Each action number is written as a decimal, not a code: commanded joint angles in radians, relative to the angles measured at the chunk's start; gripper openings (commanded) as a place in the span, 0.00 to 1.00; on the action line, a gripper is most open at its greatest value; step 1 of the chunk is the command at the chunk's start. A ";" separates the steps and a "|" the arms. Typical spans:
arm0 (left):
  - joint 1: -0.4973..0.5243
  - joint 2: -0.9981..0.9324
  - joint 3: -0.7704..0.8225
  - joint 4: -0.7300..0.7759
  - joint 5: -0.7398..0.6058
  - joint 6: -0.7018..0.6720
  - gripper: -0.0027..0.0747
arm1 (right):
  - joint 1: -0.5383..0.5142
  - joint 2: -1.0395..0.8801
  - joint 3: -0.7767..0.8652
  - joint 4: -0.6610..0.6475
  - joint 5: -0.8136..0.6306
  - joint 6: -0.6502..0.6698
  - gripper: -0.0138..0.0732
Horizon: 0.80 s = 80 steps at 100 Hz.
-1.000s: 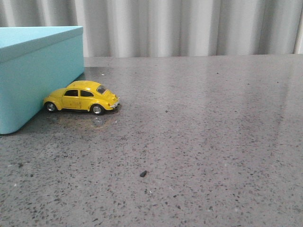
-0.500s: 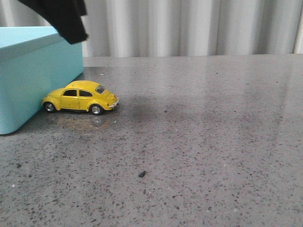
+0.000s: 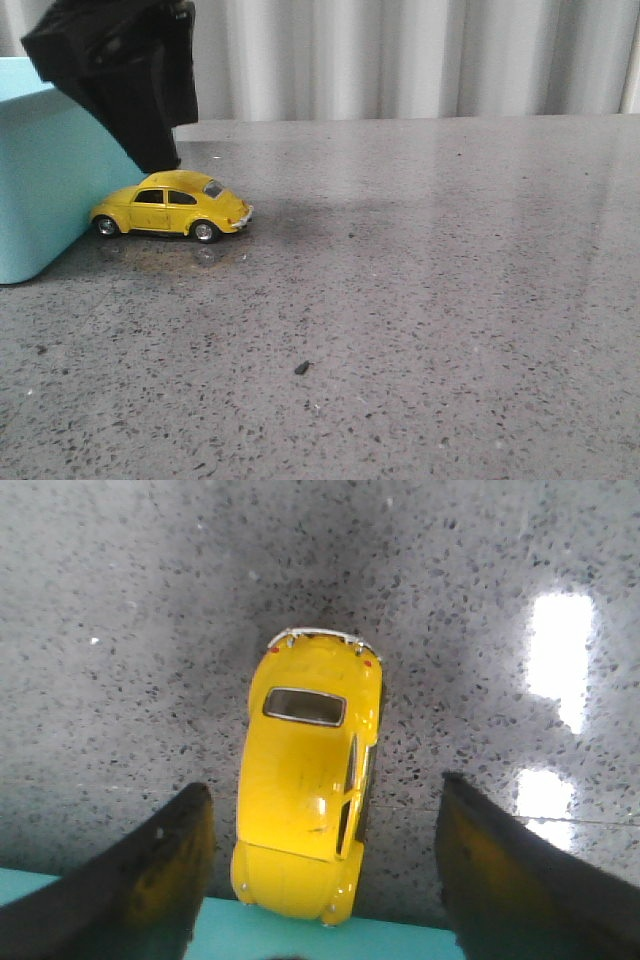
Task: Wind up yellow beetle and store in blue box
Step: 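Lower the left gripper down onto the beetle beside the box, then close the left gripper on the beetle and lift it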
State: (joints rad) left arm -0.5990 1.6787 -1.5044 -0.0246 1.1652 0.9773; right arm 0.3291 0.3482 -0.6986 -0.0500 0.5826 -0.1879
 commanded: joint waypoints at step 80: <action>0.092 0.094 -0.029 -0.156 -0.020 0.065 0.64 | 0.003 0.005 0.011 -0.016 -0.174 -0.010 0.11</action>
State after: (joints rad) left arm -0.5105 1.8027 -1.5063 -0.1127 1.1391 1.0456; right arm 0.3291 0.3482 -0.6628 -0.0507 0.4995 -0.1886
